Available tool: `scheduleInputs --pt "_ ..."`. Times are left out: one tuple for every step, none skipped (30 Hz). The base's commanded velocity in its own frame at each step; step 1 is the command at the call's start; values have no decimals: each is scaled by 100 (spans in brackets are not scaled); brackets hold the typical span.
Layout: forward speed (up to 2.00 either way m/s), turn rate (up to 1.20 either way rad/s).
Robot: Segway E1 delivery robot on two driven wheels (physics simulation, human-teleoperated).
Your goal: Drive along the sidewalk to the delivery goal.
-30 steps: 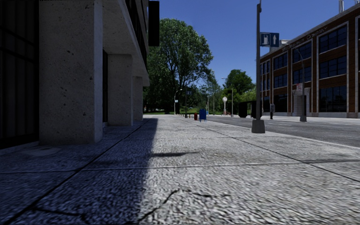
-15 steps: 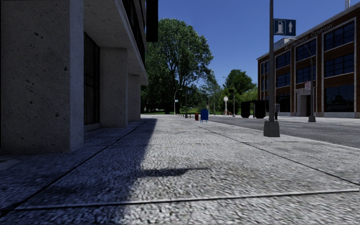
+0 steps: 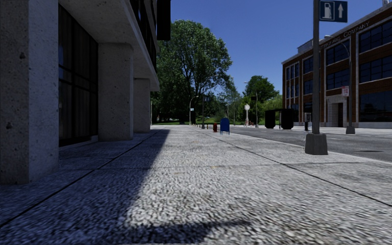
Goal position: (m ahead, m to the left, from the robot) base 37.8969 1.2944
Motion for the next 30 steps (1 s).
scheduleInputs --pt "200 0" --pt "200 0" --pt "200 0" --pt "200 0" --pt "200 0" --pt "200 0" --pt "200 0" --pt "200 0" --pt "200 0" --pt "200 0" --pt "200 0" --pt "200 0" --pt "200 0" --pt "200 0" --pt "200 0" --pt "200 0" --pt "200 0" --pt "200 0" --pt "200 0" --pt "200 0" --pt "200 0" --pt "200 0" --pt "200 0" --pt "200 0" --pt "200 0" --pt "200 0" --pt "200 0" --pt "200 0" --pt "200 0" --pt "200 0"
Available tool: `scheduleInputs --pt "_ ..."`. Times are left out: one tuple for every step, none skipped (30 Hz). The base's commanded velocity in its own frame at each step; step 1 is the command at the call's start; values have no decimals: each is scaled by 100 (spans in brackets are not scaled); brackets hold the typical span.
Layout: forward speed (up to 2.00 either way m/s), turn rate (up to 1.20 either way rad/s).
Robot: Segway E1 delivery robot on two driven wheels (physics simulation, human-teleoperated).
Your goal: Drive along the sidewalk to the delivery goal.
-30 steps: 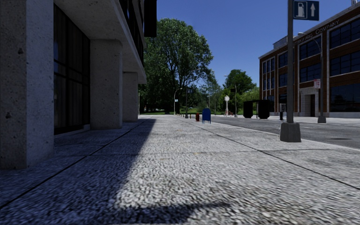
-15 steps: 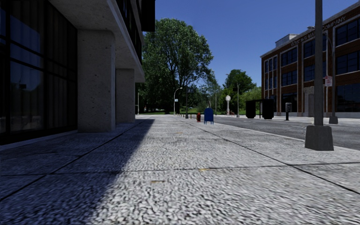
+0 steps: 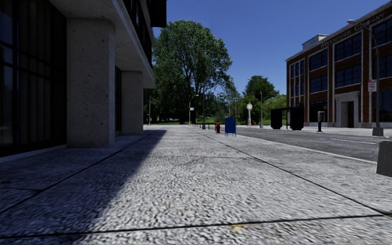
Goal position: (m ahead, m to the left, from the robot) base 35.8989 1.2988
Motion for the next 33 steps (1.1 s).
scheduleInputs --pt "200 0" --pt "200 0" --pt "200 0" --pt "200 0" --pt "200 0" --pt "200 0" --pt "200 0" --pt "200 0" --pt "200 0" --pt "200 0" --pt "200 0" --pt "200 0" --pt "200 0" --pt "200 0" --pt "200 0" --pt "200 0" --pt "200 0" --pt "200 0" --pt "200 0" --pt "200 0" --pt "200 0" --pt "200 0" --pt "200 0" --pt "200 0" --pt "200 0" --pt "200 0" --pt "200 0" --pt "200 4" --pt "200 6" --pt "200 10" --pt "200 10" --pt "200 11" --pt "200 14"
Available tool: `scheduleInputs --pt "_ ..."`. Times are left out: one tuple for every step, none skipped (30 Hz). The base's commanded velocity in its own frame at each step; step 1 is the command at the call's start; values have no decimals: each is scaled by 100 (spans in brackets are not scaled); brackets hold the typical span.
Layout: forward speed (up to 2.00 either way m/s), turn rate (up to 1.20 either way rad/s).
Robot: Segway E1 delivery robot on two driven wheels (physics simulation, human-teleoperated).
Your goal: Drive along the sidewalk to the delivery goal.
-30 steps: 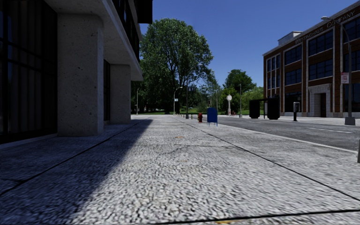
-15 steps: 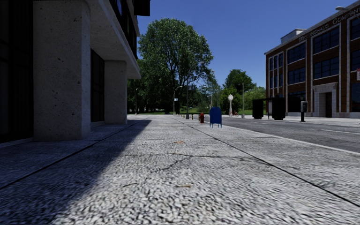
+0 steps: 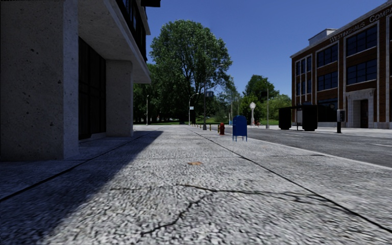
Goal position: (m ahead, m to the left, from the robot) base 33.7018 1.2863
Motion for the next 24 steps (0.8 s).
scheduleInputs --pt "200 17" --pt "200 17" --pt "200 21" --pt "200 22" --pt "200 22" --pt "200 22" --pt "200 22" --pt "200 22" --pt "200 22" --pt "200 15" --pt "200 0" --pt "200 0" --pt "200 0" --pt "200 0" --pt "200 0" --pt "200 0" --pt "200 0" --pt "200 0" --pt "200 0" --pt "200 0" --pt "200 0" --pt "200 0" --pt "200 0" --pt "200 0"
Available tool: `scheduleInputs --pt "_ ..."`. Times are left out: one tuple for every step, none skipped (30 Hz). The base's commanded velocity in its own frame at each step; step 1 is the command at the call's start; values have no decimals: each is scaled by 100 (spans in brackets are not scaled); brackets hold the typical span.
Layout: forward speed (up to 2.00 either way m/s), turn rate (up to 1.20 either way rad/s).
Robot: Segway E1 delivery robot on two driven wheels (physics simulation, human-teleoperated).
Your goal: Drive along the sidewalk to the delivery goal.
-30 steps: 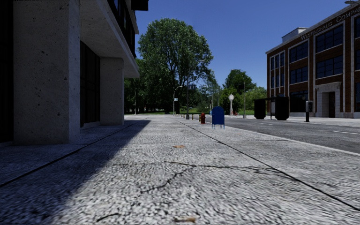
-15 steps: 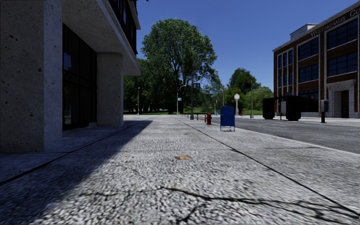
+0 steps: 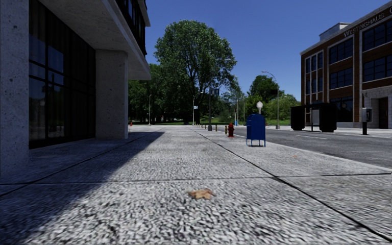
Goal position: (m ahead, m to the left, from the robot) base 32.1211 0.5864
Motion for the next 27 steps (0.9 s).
scheduleInputs --pt "200 0" --pt "200 0" --pt "200 0" --pt "200 0" --pt "200 0" --pt "200 0" --pt "200 0" --pt "200 0" --pt "200 0" --pt "200 0" --pt "200 0" --pt "200 0" --pt "200 0" --pt "200 0" --pt "200 0" --pt "200 0" --pt "200 0" --pt "200 0" --pt "200 0" --pt "200 0" --pt "200 0" --pt "200 0" --pt "200 0" --pt "200 0" --pt "200 0" --pt "200 0" --pt "200 0"
